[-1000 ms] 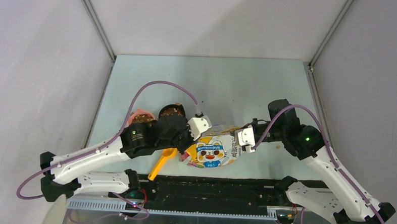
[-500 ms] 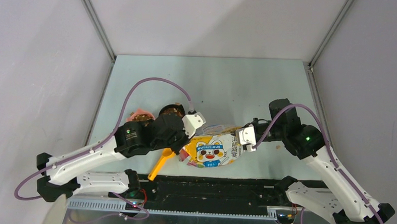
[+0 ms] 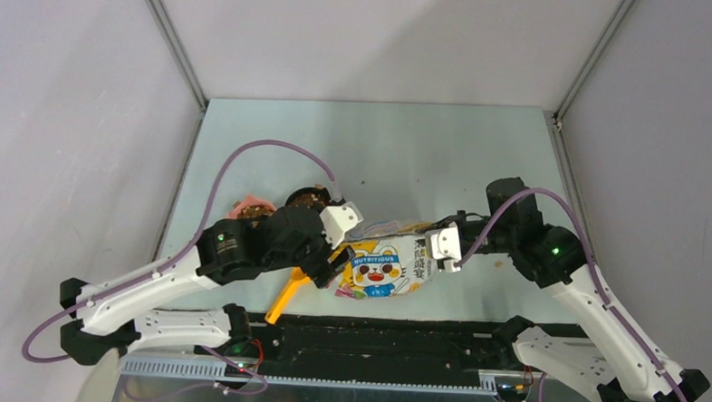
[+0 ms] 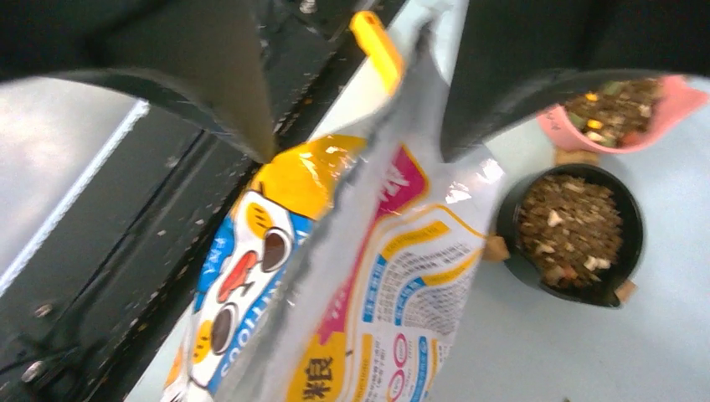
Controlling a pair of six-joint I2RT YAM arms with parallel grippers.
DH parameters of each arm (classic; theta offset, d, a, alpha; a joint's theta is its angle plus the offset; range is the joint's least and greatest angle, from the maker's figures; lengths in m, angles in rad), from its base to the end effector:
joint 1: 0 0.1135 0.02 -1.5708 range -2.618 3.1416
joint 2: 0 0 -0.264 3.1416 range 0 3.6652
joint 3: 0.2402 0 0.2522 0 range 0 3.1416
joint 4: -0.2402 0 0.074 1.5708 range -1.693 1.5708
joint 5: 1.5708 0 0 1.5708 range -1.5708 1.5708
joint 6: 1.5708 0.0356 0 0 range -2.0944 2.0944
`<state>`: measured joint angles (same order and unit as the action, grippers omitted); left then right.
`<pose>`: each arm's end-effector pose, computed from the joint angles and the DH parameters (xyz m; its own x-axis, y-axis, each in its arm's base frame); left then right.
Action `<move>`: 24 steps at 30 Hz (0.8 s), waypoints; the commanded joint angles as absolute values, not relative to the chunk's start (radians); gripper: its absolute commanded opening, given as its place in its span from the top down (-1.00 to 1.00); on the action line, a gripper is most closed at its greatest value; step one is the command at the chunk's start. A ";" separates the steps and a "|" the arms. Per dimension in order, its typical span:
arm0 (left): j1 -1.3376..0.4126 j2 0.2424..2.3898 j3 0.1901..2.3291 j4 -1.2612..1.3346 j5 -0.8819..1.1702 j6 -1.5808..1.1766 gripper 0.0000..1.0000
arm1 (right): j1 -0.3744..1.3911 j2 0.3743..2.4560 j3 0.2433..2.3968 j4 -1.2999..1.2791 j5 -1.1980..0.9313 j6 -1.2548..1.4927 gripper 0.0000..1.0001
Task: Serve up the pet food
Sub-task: Close the pet food bag at the center of the board.
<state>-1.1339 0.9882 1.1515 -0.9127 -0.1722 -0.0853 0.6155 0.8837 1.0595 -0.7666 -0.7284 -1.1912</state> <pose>0.0845 -0.1664 0.3587 -0.3587 0.5698 -0.7394 0.8120 0.5812 0.0539 0.1225 0.1156 0.3635 0.6509 -0.3886 -0.6521 -0.7493 -0.1912 -0.6340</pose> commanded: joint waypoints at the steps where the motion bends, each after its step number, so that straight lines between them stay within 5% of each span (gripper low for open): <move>1: -1.125 0.946 1.174 -0.966 -0.172 -0.082 -0.91 | 0.614 0.850 1.080 -0.762 -0.725 -1.235 0.30; 9: -1.124 0.883 1.174 -0.920 -0.132 -0.076 -0.99 | 0.617 0.831 1.080 -0.785 -0.718 -1.237 -0.75; 11: -1.124 0.851 1.169 -0.897 -0.165 -0.090 -0.99 | 0.617 0.827 1.079 -0.766 -0.704 -1.210 -0.88; 24: -1.125 0.673 1.067 -0.790 -0.204 -0.185 -0.99 | 0.610 0.787 1.080 -0.713 -0.668 -1.120 -0.99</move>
<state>-1.1301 0.6529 1.1137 -0.8078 -0.2180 -0.1169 0.6136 0.8013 1.0595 -0.7639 -0.6594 -1.1687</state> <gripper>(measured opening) 0.994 0.992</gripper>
